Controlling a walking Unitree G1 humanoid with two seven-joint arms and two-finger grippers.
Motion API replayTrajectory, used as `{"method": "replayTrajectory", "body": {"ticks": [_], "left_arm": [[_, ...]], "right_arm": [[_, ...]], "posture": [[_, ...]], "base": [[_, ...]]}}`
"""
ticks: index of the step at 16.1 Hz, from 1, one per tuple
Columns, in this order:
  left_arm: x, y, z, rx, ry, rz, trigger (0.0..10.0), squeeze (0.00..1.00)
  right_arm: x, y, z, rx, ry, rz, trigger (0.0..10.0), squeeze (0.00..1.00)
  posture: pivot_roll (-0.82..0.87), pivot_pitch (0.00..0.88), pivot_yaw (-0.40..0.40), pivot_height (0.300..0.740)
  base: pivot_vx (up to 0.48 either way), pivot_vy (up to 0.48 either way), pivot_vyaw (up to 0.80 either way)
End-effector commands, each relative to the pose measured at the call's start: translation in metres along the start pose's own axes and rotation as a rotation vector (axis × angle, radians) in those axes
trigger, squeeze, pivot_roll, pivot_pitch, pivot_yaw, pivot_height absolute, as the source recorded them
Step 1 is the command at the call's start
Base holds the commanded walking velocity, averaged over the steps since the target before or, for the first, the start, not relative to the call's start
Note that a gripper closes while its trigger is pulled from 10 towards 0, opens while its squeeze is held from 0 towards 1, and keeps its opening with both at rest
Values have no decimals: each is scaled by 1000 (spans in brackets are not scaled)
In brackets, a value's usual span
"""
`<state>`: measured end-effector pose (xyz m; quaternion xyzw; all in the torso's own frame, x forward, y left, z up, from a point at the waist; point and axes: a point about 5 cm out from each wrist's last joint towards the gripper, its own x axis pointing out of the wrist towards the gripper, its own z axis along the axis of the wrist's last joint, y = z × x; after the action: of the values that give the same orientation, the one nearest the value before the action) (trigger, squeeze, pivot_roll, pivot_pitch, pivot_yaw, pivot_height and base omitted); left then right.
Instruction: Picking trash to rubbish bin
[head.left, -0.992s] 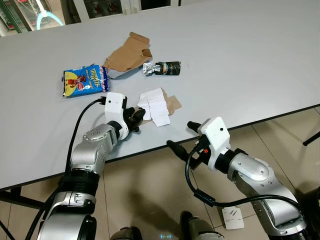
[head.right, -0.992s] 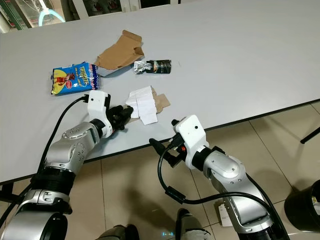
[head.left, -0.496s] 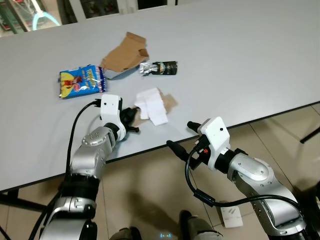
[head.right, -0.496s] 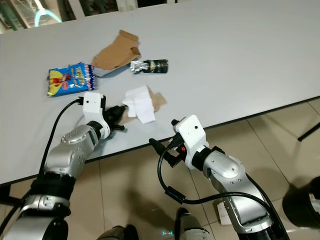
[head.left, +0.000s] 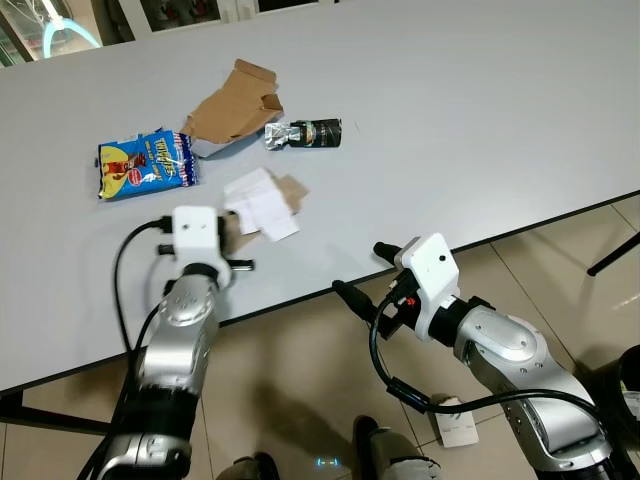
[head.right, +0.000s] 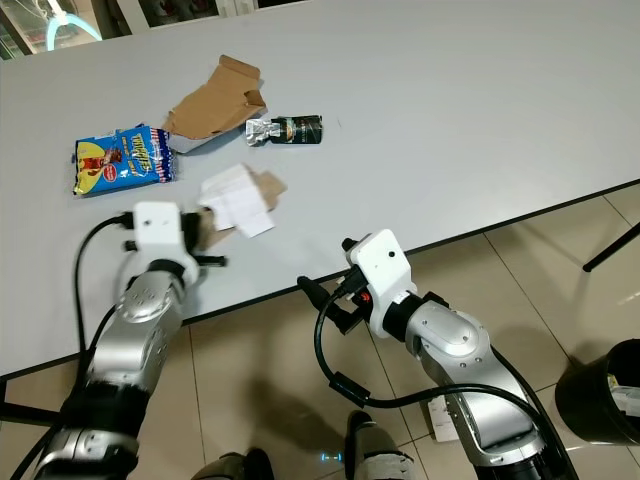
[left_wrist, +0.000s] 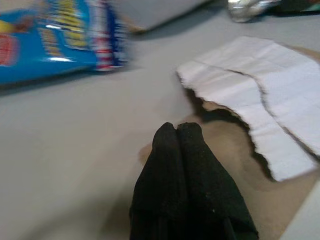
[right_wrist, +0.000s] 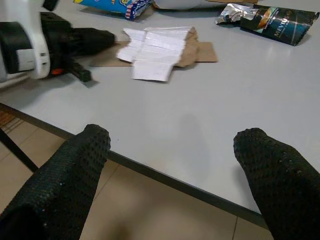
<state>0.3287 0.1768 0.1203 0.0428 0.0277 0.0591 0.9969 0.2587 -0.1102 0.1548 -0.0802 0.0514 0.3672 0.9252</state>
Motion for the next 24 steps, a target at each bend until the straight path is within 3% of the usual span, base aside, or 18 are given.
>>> {"method": "replayTrajectory", "body": {"ticks": [1, 4, 7, 11, 12, 13, 14, 21, 24], "left_arm": [[-6, 14, -6, 50, -1, 94, 0, 0], [-11, 25, 19, 138, -167, 189, 0, 0], [-16, 21, 43, 177, -287, 191, 0, 0], [-17, 11, 51, 185, -297, 163, 0, 0], [-15, 10, 47, 183, -269, 158, 0, 941], [-15, 9, 41, 183, -235, 159, 627, 1000], [-14, 6, 35, 146, -207, 135, 10000, 1000], [-17, 3, 28, 138, -172, 107, 10000, 1000], [-20, 8, 32, 175, -197, 131, 10000, 1000]], "right_arm": [[1, 3, -2, -6, 6, 14, 10000, 0], [2, 3, -2, -6, 5, 15, 10000, 0], [3, 3, -2, -7, 5, 16, 10000, 0], [5, 3, -1, -8, 3, 15, 10000, 0], [6, 3, -1, -8, 2, 13, 10000, 0], [7, 2, -2, -7, 1, 10, 10000, 0], [8, 2, -2, -8, 0, 3, 10000, 0], [21, -14, 4, -26, -29, -61, 10000, 0], [29, -24, 6, -16, -51, -117, 10000, 0]], "posture": [[-226, 209, 39, 740], [-219, 209, 35, 740], [-214, 209, 32, 740], [-214, 209, 32, 740], [-214, 209, 32, 740], [-214, 209, 32, 740], [-204, 210, 30, 740], [-183, 210, 28, 740], [-154, 205, 29, 740]], "base": [[0, 0, 0], [0, 0, 0], [0, 0, 0], [0, 0, 0], [0, 0, 0], [0, 0, 0], [0, 0, 0], [0, 0, 0], [0, 0, 0]]}}
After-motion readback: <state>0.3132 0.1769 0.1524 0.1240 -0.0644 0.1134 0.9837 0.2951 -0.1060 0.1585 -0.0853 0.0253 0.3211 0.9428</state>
